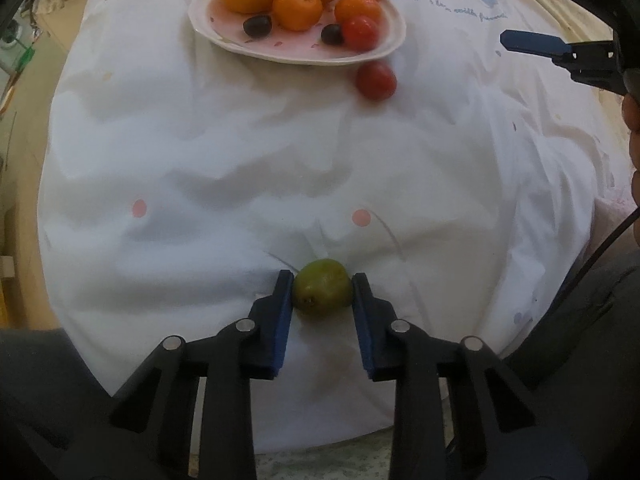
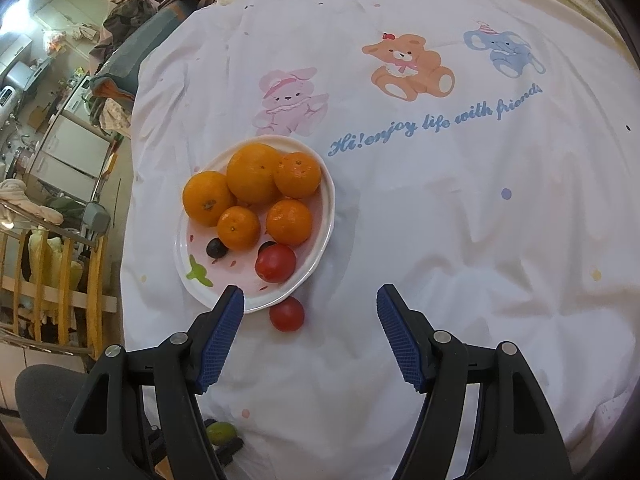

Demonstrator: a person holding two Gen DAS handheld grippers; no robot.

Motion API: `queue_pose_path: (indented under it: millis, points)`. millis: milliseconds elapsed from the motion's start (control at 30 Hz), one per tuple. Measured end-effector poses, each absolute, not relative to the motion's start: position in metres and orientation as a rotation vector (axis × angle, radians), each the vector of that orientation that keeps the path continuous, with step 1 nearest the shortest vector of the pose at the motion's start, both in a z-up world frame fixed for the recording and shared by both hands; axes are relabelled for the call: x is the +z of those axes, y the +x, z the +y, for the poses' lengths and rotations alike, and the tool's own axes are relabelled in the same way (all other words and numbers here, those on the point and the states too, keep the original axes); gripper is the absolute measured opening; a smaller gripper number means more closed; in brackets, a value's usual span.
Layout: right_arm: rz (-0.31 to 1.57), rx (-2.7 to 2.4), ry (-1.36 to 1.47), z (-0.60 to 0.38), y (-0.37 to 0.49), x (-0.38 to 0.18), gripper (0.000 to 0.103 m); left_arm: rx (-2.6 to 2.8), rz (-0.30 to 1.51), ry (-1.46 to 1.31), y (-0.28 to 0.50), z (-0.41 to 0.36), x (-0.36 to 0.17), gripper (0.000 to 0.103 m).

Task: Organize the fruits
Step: 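Move the left tool to the small green fruit and grasp it, then grasp the second cherry tomato with the right tool while the left tool holds the green fruit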

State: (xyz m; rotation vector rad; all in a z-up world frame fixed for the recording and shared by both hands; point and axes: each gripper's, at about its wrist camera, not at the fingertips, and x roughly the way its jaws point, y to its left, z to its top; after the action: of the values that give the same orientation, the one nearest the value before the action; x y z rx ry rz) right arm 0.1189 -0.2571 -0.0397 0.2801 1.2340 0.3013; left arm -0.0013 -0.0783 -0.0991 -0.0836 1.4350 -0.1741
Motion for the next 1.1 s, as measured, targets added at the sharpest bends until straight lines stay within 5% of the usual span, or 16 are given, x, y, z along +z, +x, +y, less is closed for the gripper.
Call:
queue_pose_path:
  millis: [500,1100]
  points:
    - [1.319,0.344,0.213,-0.234,0.124,-0.063,0.072,-0.117,1.273,-0.085,0.065,-0.025,-0.035,0.025]
    - [1.374,0.348,-0.185,-0.167,0.118,-0.115,0.066,-0.034,1.264,-0.189,0.101,0.013,-0.052,0.025]
